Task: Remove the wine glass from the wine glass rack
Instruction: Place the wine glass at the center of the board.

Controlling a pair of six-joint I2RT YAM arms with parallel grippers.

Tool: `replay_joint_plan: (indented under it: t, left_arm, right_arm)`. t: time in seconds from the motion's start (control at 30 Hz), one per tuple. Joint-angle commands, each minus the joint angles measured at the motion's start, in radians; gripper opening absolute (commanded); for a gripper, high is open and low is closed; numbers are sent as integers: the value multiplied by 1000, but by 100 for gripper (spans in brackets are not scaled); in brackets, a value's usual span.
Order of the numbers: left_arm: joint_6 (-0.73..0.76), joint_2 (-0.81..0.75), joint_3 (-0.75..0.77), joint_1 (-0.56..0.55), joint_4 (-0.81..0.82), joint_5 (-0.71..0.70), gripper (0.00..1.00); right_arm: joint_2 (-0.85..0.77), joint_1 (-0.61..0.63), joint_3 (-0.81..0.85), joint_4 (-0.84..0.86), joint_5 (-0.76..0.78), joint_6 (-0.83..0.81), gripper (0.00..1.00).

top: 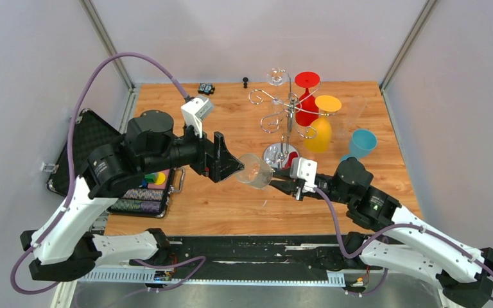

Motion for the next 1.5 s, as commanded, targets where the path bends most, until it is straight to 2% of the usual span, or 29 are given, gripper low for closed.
replay_joint_plan:
  t: [0.0, 0.17, 0.27, 0.33, 0.47, 0.67, 0.73, 0.97, 1.13, 1.3, 1.37, 1.47]
  left_arm:
    - [-11, 23, 33, 7, -32, 20, 100]
    - [-10, 38, 29, 9, -61, 4, 99]
    - [-7, 37, 27, 10, -69, -8, 94]
    - [-2, 41, 31, 11, -79, -11, 87]
    - [7, 47, 36, 14, -97, -10, 66]
    - [18, 48, 42, 15, -114, 3, 45]
    - [20, 49, 45, 16, -120, 5, 41]
    - [29, 61, 36, 16, -120, 35, 34]
    - [41, 71, 29, 17, -121, 51, 20]
    - [51, 76, 29, 17, -124, 58, 0]
    - [53, 79, 29, 17, -124, 57, 0]
    - [54, 82, 27, 17, -124, 51, 0]
  right_arm:
    - [13, 29, 97, 77, 29, -67, 0]
    - [44, 53, 127, 69, 43, -99, 0]
    - [61, 65, 140, 61, 57, -113, 0]
    - [70, 70, 145, 60, 66, -125, 0]
    - [92, 74, 146, 58, 94, -142, 0]
    - [118, 83, 151, 49, 126, -159, 0]
    - [126, 87, 157, 43, 136, -167, 0]
    - [153, 104, 175, 40, 157, -183, 0]
    - [165, 116, 181, 39, 184, -197, 0]
    - [171, 121, 177, 37, 198, -200, 0]
    - [174, 121, 174, 37, 205, -201, 1]
    - [180, 121, 164, 37, 217, -194, 9]
